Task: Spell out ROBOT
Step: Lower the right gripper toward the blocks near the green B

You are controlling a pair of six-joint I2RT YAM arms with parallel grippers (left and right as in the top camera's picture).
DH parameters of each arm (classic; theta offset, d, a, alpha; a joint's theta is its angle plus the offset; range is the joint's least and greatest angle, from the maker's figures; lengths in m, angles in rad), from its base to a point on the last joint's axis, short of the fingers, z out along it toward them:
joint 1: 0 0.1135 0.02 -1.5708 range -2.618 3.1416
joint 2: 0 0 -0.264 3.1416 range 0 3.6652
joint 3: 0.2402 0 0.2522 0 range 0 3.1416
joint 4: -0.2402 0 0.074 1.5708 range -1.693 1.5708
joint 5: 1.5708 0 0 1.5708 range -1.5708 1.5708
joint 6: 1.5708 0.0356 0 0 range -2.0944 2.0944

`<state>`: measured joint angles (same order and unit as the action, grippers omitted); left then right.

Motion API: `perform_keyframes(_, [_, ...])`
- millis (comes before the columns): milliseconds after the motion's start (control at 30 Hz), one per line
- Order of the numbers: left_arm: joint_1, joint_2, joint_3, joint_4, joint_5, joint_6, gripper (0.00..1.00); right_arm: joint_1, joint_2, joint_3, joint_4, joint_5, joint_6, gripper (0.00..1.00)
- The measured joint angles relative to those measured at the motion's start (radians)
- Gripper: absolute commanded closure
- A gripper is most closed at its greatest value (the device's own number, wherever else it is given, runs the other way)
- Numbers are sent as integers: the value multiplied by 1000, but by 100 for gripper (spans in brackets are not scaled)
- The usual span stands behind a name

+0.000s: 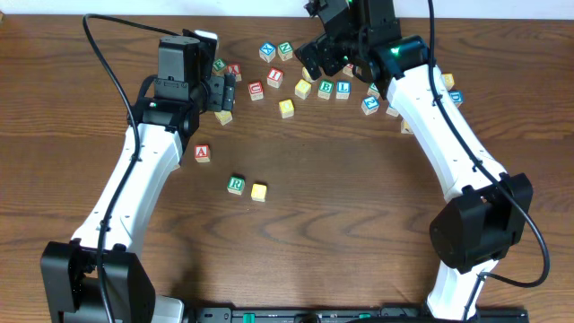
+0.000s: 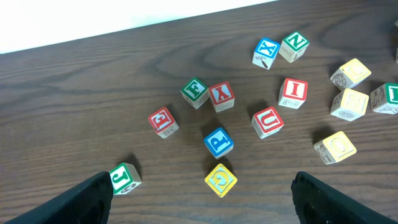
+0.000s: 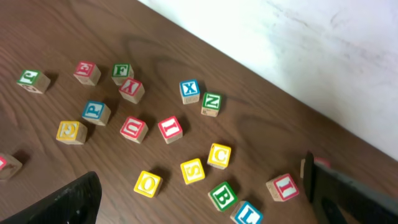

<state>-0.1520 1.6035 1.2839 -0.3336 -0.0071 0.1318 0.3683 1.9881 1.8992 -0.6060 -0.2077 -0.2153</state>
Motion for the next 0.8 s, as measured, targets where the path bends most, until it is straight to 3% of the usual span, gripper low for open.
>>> perform_keyframes(167, [0, 0, 0, 0, 0, 0, 9, 0, 1, 0, 10, 15, 30, 1])
perform_keyframes(800, [0, 0, 0, 0, 0, 0, 9, 2, 149, 6, 29, 193, 393, 1])
